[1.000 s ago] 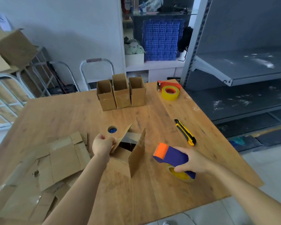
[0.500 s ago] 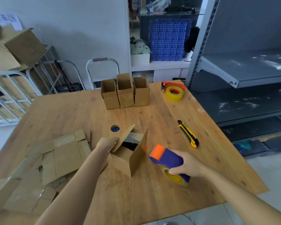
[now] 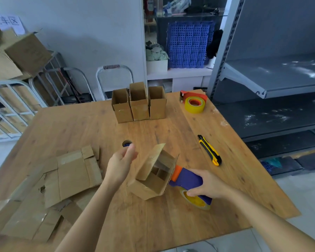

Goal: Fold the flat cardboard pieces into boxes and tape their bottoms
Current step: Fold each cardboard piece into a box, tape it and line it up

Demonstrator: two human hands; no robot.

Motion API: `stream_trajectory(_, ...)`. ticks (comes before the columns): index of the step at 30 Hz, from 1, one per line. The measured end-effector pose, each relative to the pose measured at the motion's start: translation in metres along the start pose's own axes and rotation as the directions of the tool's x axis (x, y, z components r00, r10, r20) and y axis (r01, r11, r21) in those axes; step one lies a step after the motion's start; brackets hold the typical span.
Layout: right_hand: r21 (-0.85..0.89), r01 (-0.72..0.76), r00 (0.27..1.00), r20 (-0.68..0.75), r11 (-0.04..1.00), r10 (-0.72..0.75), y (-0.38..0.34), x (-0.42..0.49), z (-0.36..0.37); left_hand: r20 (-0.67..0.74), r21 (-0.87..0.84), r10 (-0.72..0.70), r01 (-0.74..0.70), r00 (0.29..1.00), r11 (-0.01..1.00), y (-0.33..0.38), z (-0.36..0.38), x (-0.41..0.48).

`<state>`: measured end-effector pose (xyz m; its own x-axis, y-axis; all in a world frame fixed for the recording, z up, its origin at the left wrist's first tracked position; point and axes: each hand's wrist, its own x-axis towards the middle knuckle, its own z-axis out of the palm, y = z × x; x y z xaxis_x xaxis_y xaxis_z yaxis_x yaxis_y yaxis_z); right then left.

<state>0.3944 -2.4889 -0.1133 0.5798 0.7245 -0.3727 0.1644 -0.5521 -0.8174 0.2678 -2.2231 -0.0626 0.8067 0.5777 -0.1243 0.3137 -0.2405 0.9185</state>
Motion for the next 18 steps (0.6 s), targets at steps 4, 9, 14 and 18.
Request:
stream_trajectory(4,-0.001,-0.003,1.0,0.015,1.0,0.003,0.0,0.002,-0.001,0.369,0.212,-0.013,-0.071,0.929,0.975,0.0,0.01,-0.016)
stream_trajectory(9,0.01,0.011,1.0,0.013,1.0,-0.011,-0.002,0.003,0.0,0.37,0.295,-0.098,-0.017,0.924,0.955,-0.015,0.006,-0.005)
stream_trajectory(14,-0.005,0.041,0.999,0.031,0.999,-0.041,-0.008,0.002,0.004,0.153,0.361,0.093,-0.143,0.984,0.922,-0.005,-0.006,-0.016)
stream_trajectory(18,0.002,0.032,0.999,0.03,0.999,-0.032,-0.003,-0.002,0.0,0.334,0.609,0.109,-0.302,0.936,0.733,-0.006,0.015,-0.031)
